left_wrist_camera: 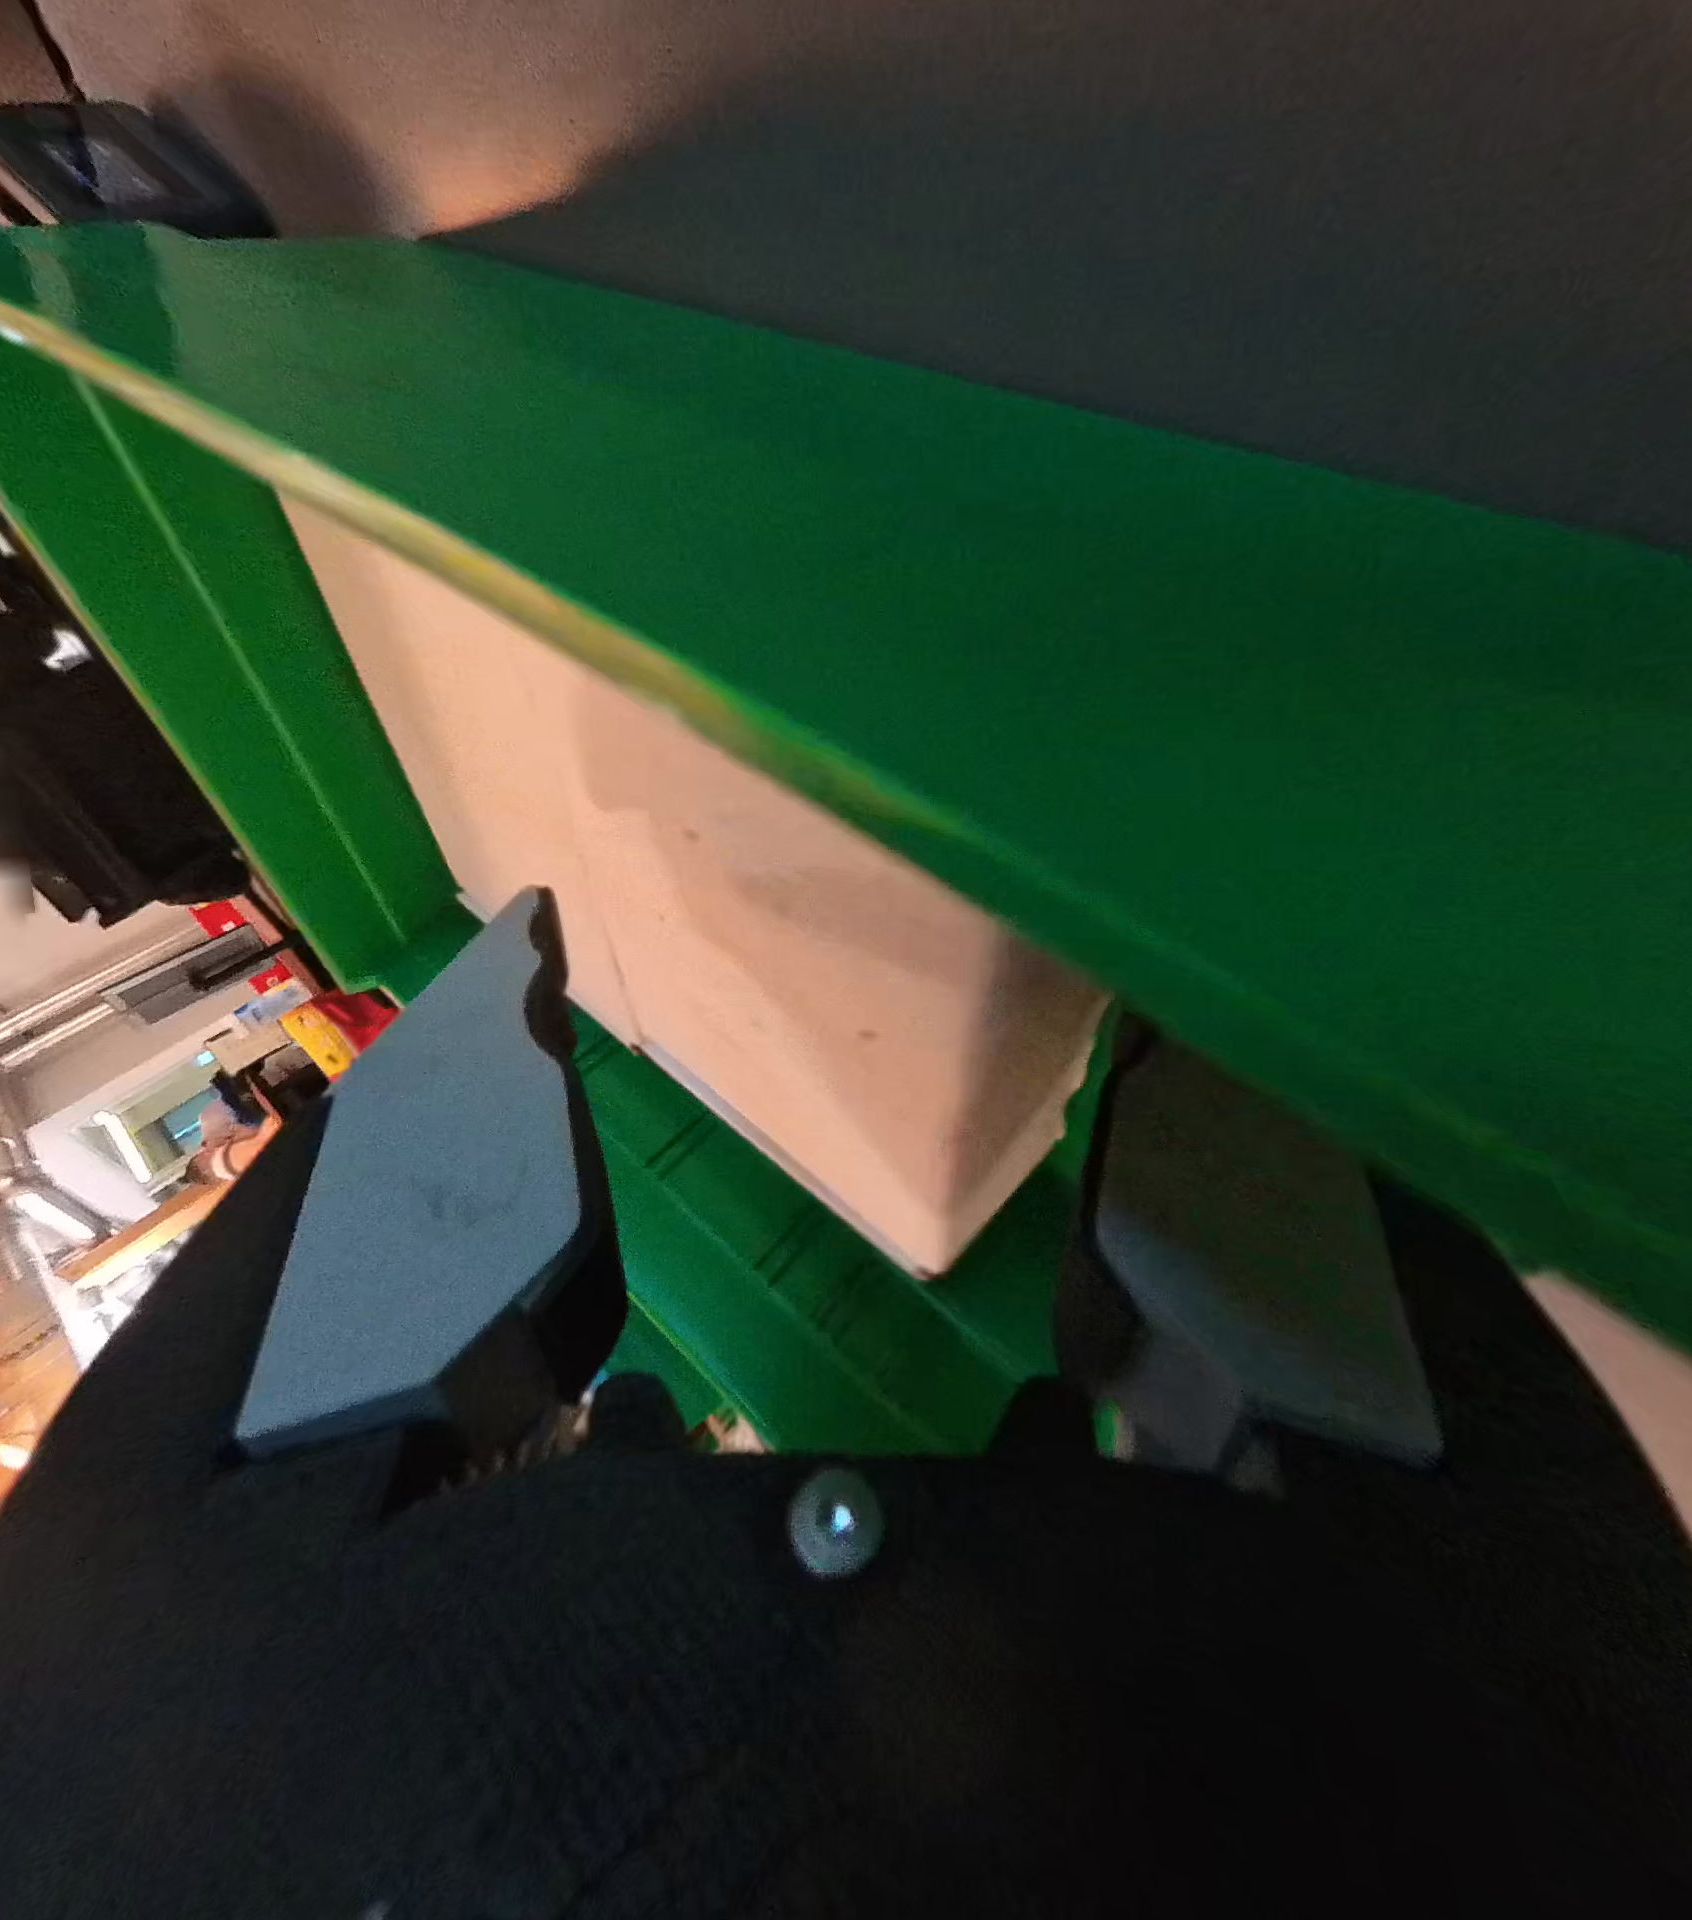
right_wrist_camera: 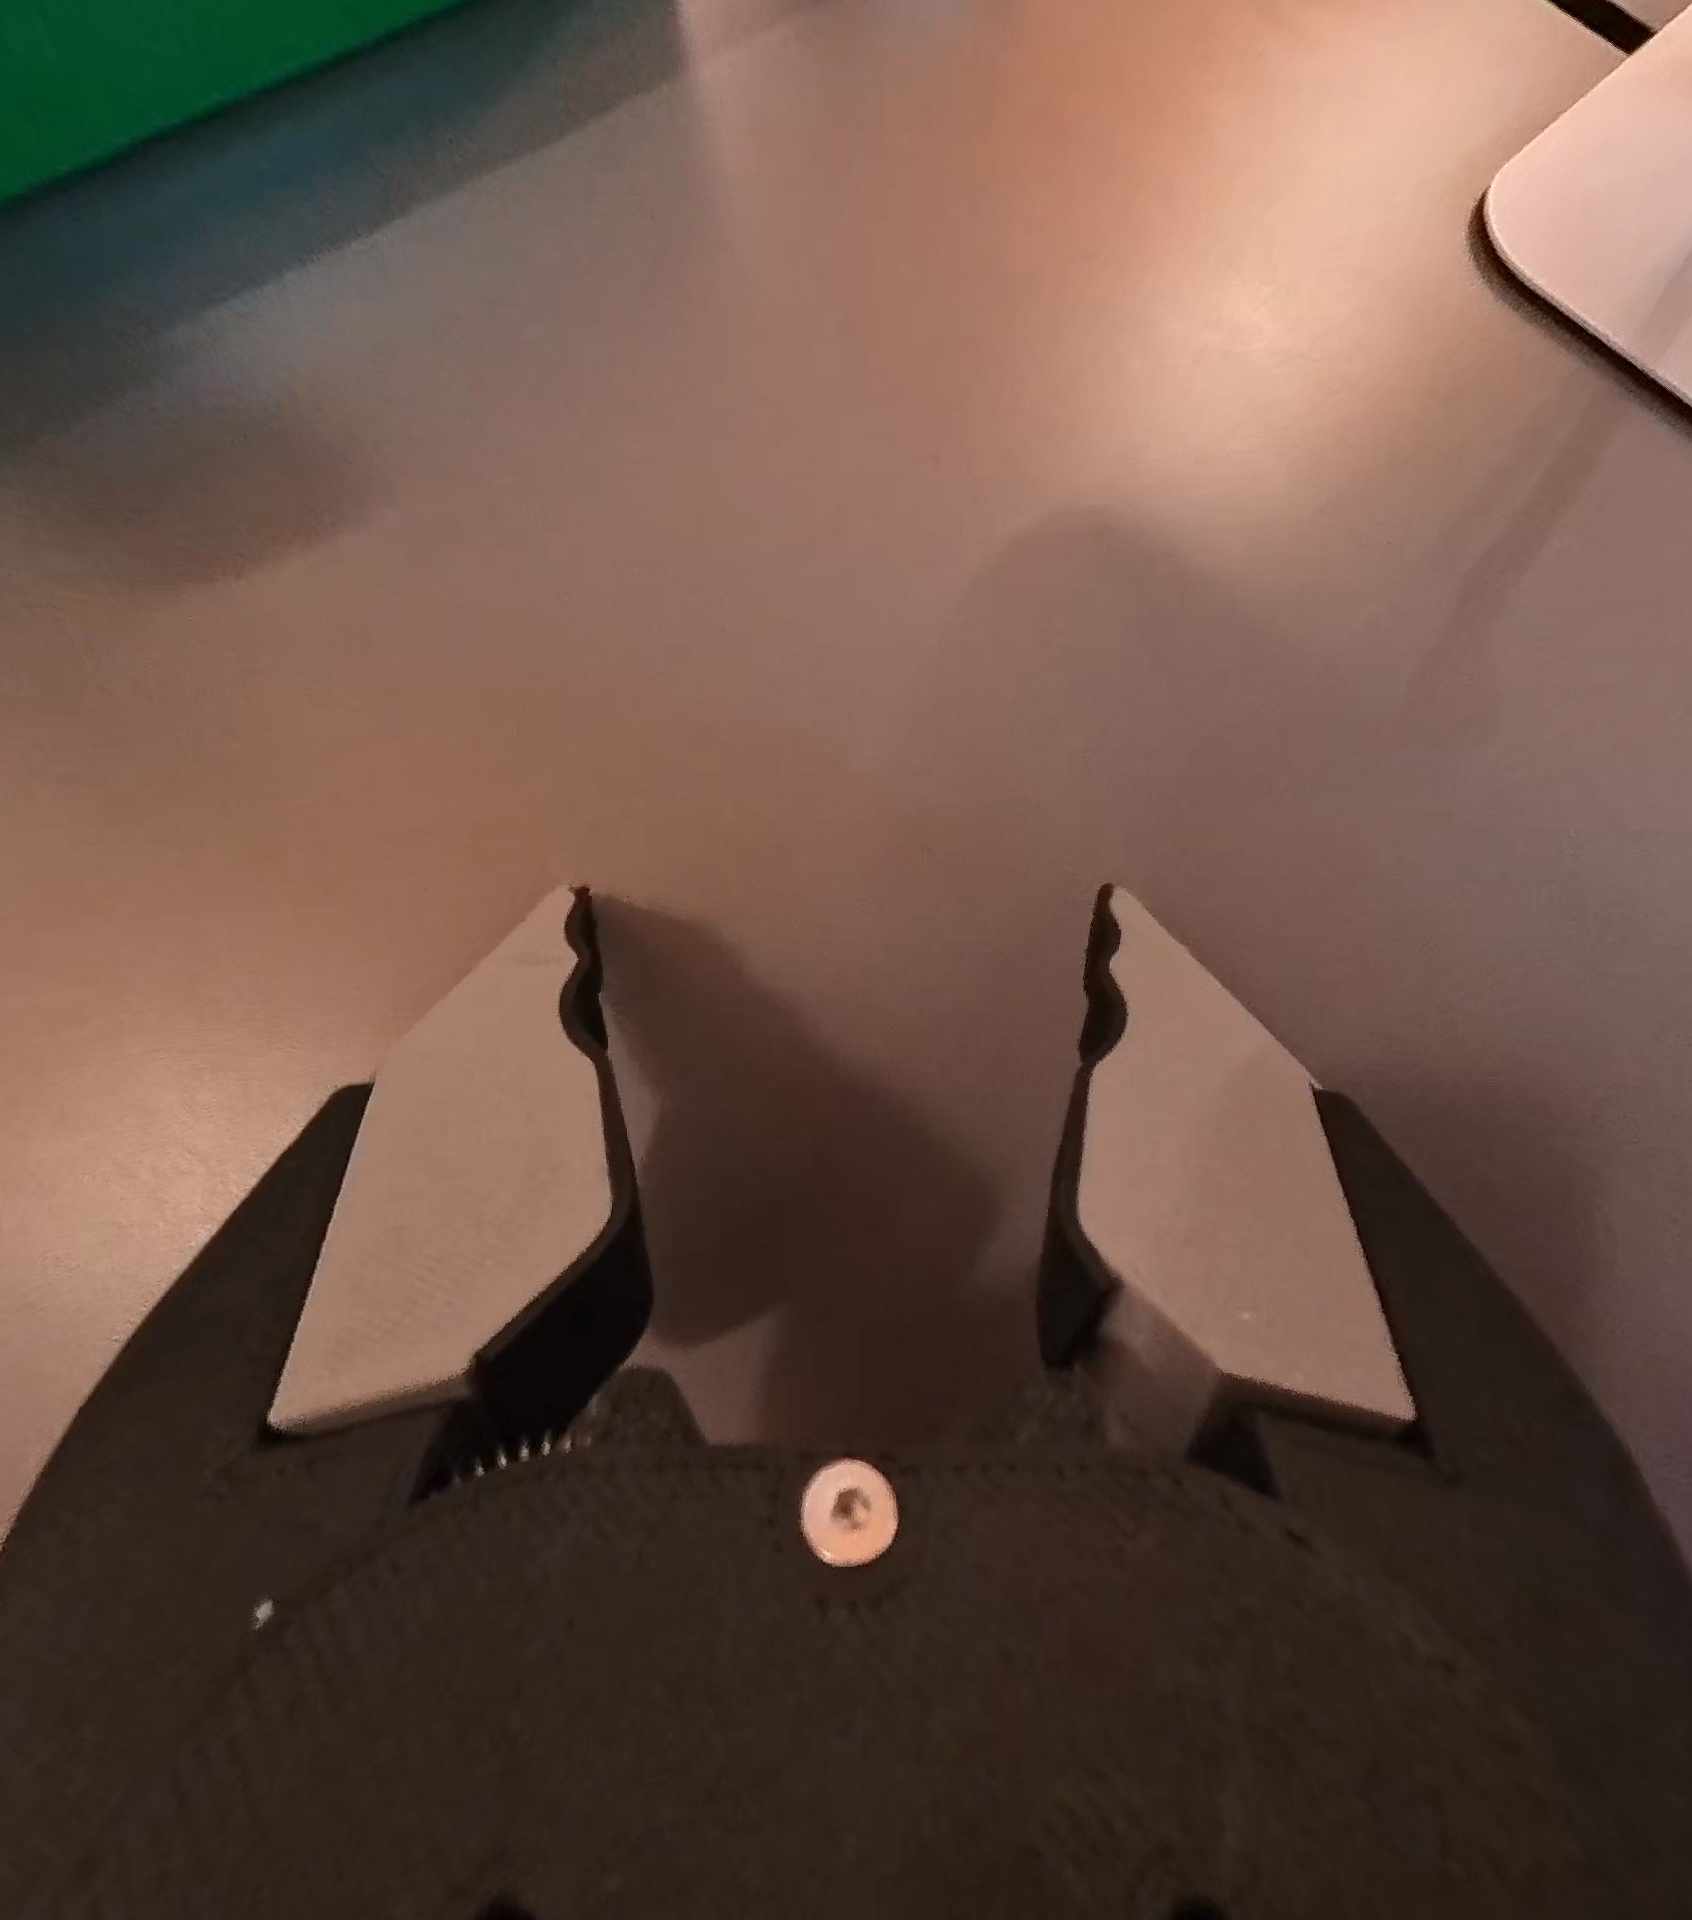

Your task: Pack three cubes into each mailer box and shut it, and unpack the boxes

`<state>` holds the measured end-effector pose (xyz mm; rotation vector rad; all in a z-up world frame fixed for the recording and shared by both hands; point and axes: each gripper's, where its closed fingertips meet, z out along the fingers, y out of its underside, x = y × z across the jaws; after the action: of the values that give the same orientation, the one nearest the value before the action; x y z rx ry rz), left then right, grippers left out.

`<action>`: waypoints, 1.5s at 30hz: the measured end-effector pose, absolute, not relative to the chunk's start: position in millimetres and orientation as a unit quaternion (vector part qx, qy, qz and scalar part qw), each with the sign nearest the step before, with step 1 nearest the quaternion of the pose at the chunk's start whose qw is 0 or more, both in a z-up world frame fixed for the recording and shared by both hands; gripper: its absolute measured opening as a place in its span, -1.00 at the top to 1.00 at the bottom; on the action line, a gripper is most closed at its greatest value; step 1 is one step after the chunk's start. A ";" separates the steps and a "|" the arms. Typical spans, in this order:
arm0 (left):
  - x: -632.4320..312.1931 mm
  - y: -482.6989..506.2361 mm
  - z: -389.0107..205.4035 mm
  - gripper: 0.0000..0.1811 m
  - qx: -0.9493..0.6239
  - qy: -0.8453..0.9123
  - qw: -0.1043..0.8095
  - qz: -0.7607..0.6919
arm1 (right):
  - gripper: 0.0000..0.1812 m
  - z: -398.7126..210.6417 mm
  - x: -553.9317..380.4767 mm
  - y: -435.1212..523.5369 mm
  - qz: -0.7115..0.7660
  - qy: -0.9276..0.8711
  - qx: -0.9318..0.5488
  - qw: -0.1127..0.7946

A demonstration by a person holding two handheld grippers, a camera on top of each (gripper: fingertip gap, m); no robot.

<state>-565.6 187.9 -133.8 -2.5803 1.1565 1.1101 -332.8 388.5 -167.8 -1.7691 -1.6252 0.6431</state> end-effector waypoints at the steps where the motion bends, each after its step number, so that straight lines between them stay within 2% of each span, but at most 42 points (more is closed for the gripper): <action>1: -568.6 189.0 -134.6 -0.22 -0.850 0.380 0.054 0.361 | -0.01 -168.6 -332.9 388.0 0.243 -0.621 -0.673 0.320; 2: -572.8 189.9 -136.4 -0.29 -0.852 0.378 0.054 0.358 | -0.01 -169.0 -333.1 387.6 0.242 -0.623 -0.672 0.320; 5: -571.0 186.7 -146.1 -0.02 -0.871 0.378 0.056 0.308 | -0.01 -168.4 -333.2 387.0 0.244 -0.623 -0.671 0.321; 10: -571.7 187.1 -143.7 0.08 -0.863 0.383 0.051 0.324 | 0.00 -167.7 -333.3 384.9 0.252 -0.621 -0.672 0.316; 13: -572.8 183.7 -130.0 0.29 -0.859 0.374 0.059 0.344 | 0.01 -167.9 -333.5 383.0 0.252 -0.624 -0.669 0.316; 23: -565.0 168.1 -113.7 0.32 -0.860 0.382 0.032 0.335 | 0.02 -166.4 -332.9 379.7 0.260 -0.624 -0.666 0.315; 37: -562.7 175.0 -27.4 0.32 -0.814 0.358 0.096 0.447 | 0.03 -167.3 -332.5 379.6 0.259 -0.624 -0.666 0.315; 45: -526.7 190.3 11.7 0.33 -0.777 0.385 0.102 0.488 | 0.04 -166.2 -332.2 379.0 0.263 -0.623 -0.665 0.317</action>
<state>-526.7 190.3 11.7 -2.2923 1.1353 1.4416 -332.2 379.0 -166.2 -1.7503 -1.6400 0.6912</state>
